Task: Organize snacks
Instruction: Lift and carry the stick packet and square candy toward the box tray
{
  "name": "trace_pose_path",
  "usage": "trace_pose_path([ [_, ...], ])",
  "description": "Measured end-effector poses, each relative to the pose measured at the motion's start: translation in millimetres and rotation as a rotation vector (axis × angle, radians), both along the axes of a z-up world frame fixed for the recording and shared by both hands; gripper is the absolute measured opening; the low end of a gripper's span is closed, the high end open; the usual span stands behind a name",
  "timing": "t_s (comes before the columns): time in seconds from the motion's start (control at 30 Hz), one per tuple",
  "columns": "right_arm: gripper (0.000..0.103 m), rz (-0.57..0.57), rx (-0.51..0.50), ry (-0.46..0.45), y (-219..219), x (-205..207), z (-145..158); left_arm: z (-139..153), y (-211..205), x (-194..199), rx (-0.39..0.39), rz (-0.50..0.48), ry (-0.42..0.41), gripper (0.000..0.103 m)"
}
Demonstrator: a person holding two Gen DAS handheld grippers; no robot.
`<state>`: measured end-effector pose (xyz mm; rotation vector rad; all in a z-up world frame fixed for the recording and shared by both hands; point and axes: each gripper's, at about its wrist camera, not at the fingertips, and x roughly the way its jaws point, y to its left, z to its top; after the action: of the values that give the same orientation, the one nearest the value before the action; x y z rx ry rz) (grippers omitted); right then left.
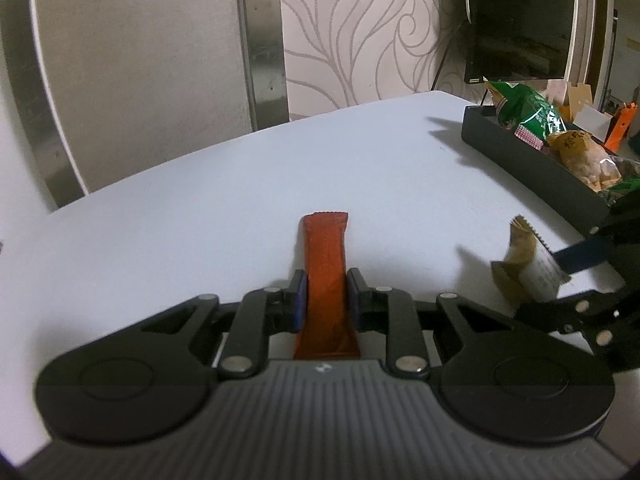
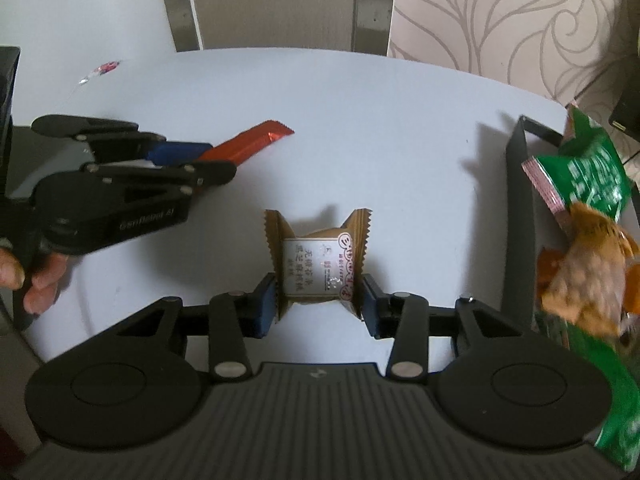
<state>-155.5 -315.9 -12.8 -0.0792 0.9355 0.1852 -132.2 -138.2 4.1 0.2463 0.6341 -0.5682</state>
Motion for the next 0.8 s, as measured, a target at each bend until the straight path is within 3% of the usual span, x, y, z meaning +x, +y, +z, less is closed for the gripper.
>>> trace_pose_path([
  [0.23, 0.049, 0.016, -0.015, 0.016, 2.6, -29.4, 6.5, -1.6, 1.4, -17.5, -0.007, 0.024, -0.006, 0.027],
  [0.37, 0.054, 0.005, -0.014, 0.008, 4.3, -29.1, 2.5, -1.4, 0.1, -16.9, -0.008, 0.033, -0.005, 0.028],
  [0.4, 0.059, 0.004, -0.014, 0.001, 5.4, -28.1, 2.3, -1.5, -0.2, -16.4, -0.005, 0.034, -0.007, 0.031],
  [0.47, 0.066, -0.002, -0.019, -0.012, 7.1, -26.0, 1.9, -2.3, 0.4, -14.8, 0.017, 0.079, -0.025, 0.054],
  [0.5, 0.067, -0.002, -0.02, -0.018, 7.5, -25.5, 1.7, -3.2, 1.9, -12.8, 0.025, 0.11, -0.029, 0.071],
  [0.53, 0.067, -0.002, -0.019, -0.02, 7.6, -24.7, 1.4, -3.8, 4.2, -9.3, 0.018, 0.131, -0.02, 0.075],
  [0.6, 0.068, -0.002, -0.019, -0.02, 7.1, -22.9, 0.6, -3.2, 10.1, -2.5, -0.022, 0.142, 0.013, 0.077],
  [0.73, 0.065, 0.008, -0.017, -0.018, 5.2, -22.0, -1.6, -3.1, 6.1, -3.4, -0.004, 0.129, 0.003, 0.075],
  [0.8, 0.057, 0.012, -0.01, -0.023, 4.1, -22.3, -1.2, -2.6, 5.0, -4.7, -0.003, 0.109, -0.002, 0.068],
])
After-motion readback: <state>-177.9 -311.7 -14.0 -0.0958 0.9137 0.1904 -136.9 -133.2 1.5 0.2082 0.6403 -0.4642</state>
